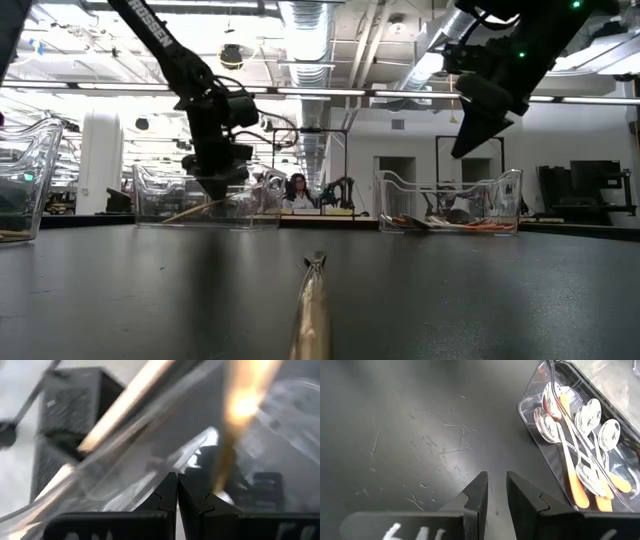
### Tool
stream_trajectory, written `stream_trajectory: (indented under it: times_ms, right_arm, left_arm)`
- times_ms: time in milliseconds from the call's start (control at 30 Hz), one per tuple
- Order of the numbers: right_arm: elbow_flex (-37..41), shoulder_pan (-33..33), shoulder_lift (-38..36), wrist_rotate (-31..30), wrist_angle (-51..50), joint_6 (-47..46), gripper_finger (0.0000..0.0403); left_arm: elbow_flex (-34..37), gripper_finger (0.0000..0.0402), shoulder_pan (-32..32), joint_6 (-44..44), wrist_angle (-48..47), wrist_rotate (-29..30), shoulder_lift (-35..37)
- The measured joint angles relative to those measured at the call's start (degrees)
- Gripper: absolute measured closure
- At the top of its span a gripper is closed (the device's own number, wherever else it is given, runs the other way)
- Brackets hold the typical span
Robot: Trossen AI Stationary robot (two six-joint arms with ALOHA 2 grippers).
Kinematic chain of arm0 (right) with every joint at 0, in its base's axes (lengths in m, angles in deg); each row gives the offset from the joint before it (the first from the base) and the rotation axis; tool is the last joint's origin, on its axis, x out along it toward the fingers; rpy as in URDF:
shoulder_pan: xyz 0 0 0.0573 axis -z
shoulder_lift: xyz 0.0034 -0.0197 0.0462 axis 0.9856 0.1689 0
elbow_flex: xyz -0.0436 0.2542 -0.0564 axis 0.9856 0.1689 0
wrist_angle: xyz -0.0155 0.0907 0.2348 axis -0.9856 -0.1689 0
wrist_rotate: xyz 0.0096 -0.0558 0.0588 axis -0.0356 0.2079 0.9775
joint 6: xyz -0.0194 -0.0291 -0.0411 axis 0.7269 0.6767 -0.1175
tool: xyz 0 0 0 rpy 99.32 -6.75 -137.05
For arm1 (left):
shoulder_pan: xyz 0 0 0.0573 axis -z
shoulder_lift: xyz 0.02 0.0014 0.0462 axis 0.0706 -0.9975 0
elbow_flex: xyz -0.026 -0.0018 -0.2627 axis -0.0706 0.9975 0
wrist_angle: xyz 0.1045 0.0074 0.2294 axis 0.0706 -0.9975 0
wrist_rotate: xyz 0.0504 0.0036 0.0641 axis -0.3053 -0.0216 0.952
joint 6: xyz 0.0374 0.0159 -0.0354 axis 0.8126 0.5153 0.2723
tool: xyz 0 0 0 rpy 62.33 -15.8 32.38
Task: Sort silverware by color (type)
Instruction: Put the gold table knife into the top left transparent bin
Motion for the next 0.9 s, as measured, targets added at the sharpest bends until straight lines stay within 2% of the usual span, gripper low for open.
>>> stream_trajectory:
  times_ms: [267, 500, 567, 633, 733, 900]
  right_arm:
    - [0.0, 2.2, 0.0, -0.1, -0.2, 1.3, 0.0310]
    - [0.0, 2.6, 0.0, -0.2, -0.1, 1.2, 0.0310]
    - [0.0, 2.5, 0.0, -0.1, -0.1, 1.0, 0.0310]
    - [0.0, 2.1, 0.0, 0.6, -1.3, 1.2, 0.0310]
    - [0.0, 1.7, 0.0, 7.4, -8.0, 1.3, 0.0310]
    - [0.6, 1.2, 0.1, 24.9, -16.6, -0.7, 0.0310]
  left_arm:
    - [0.0, 0.0401, 4.2, 10.0, 0.0, -8.8, 9.9]
    - [0.0, 0.0401, 4.2, 1.2, 2.3, -6.2, 16.2]
    - [0.0, 0.0401, 4.5, -1.3, 2.4, -8.5, 16.7]
    - [0.0, 0.0399, 5.5, -2.6, 2.6, -13.8, 16.9]
    - [0.0, 0.0389, 8.8, -3.1, 3.6, -21.0, 16.8]
    - [0.9, 0.0371, 18.4, -2.6, 9.4, -22.4, 16.8]
